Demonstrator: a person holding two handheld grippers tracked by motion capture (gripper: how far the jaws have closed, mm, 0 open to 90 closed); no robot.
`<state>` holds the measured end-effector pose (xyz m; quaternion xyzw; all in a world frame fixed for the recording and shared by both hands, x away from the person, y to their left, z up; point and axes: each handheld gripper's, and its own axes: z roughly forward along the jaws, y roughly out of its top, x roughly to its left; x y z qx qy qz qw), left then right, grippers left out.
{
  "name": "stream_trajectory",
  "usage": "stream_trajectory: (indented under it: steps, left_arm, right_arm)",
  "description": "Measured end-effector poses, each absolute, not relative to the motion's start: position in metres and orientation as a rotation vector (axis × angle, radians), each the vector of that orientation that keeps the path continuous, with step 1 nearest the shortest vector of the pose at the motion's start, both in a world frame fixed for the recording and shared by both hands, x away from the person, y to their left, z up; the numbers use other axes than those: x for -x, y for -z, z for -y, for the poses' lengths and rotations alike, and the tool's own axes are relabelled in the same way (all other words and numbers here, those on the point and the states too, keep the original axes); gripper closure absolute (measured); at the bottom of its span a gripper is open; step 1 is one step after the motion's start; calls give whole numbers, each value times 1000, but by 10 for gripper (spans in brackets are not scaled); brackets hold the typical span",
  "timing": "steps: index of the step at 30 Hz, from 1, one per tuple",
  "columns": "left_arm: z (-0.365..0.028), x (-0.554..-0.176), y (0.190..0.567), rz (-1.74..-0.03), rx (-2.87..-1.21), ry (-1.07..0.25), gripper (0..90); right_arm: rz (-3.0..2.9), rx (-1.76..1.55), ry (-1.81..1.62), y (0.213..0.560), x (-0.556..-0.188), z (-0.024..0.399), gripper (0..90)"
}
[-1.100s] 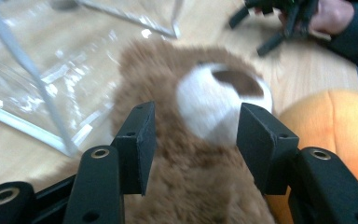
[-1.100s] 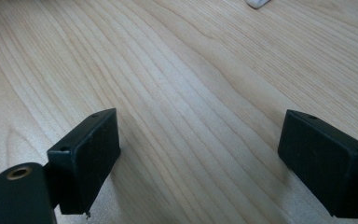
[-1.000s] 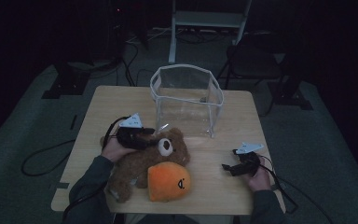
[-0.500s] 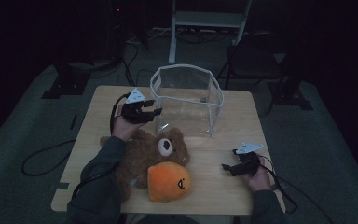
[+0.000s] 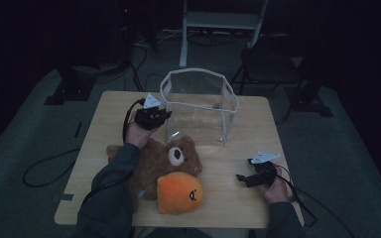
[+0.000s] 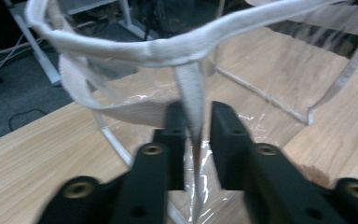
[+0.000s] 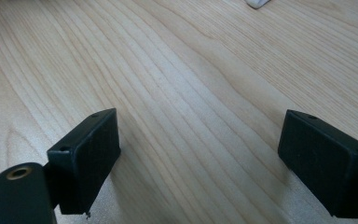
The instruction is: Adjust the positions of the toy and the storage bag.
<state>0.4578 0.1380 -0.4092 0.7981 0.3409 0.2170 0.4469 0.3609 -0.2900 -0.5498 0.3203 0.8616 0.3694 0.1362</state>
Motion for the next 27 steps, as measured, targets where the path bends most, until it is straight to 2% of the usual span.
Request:
stream_trajectory:
  steps: [4,11,27]
  left_arm:
    - [-140,-457,408,-817,-1989,-521,851]
    - [-150,-452,408,-798,-1988,-492,862]
    - [-202,-439,407,-756,-2004,-426,862]
  right_arm:
    - [-2495,-928,-1069,550,-361,290,119]
    - [-2494,-927,-1070,550,-361,290,119]
    - [-2495,-930,-1069,550,-361,290,119]
